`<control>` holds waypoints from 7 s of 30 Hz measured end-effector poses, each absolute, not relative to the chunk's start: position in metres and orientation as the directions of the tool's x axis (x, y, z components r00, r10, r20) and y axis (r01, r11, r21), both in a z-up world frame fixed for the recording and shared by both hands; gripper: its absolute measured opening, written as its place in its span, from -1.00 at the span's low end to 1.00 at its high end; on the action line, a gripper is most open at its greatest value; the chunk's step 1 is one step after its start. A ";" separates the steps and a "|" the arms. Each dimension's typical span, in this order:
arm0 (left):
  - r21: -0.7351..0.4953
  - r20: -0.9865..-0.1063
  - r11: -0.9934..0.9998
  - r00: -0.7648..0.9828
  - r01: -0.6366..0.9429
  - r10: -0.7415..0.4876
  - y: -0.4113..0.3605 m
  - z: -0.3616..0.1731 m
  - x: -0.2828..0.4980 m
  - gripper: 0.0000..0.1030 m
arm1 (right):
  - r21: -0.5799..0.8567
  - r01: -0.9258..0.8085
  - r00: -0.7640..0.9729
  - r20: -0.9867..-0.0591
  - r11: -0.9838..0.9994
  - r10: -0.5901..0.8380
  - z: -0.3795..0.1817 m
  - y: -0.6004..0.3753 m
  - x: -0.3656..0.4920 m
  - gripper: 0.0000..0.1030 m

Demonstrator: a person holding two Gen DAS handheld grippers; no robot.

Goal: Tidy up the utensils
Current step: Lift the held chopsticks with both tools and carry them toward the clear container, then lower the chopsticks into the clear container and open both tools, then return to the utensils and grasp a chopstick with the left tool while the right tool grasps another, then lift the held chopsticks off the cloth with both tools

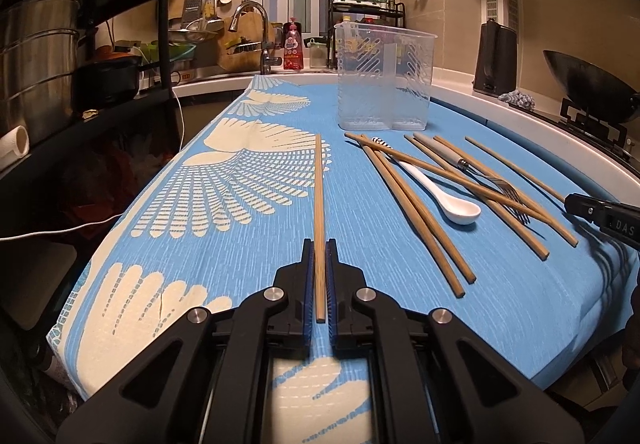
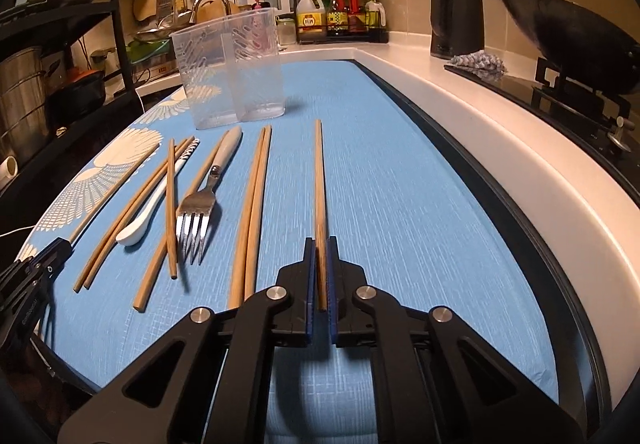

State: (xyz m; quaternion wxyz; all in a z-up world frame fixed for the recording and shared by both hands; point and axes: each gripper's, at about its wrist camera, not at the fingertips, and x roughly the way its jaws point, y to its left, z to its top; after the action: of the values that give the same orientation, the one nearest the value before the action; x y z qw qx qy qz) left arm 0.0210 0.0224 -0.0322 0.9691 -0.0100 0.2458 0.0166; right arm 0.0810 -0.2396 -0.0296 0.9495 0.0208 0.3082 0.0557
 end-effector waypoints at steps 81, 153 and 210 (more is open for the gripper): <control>-0.122 -0.427 0.988 0.893 0.098 -0.141 0.044 0.148 0.103 -0.89 | -0.013 -0.282 0.885 -0.389 0.959 0.255 0.162 -0.209 0.118 -0.90; -0.108 -0.444 0.994 0.895 -0.006 -0.043 0.017 0.060 0.088 0.25 | 0.074 -0.223 0.840 -0.492 0.972 0.230 0.055 -0.219 0.107 -0.60; -0.065 -0.512 0.997 0.859 -0.034 -0.004 0.015 -0.041 0.033 -0.87 | 0.084 -0.189 0.743 -0.639 0.978 0.199 -0.029 -0.224 0.089 -0.84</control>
State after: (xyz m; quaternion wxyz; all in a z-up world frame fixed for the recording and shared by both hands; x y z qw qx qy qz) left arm 0.0333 0.0145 -0.0413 0.9635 -0.0357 0.2653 0.0078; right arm 0.0889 -0.2237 -0.0289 0.9334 0.0069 0.3432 0.1040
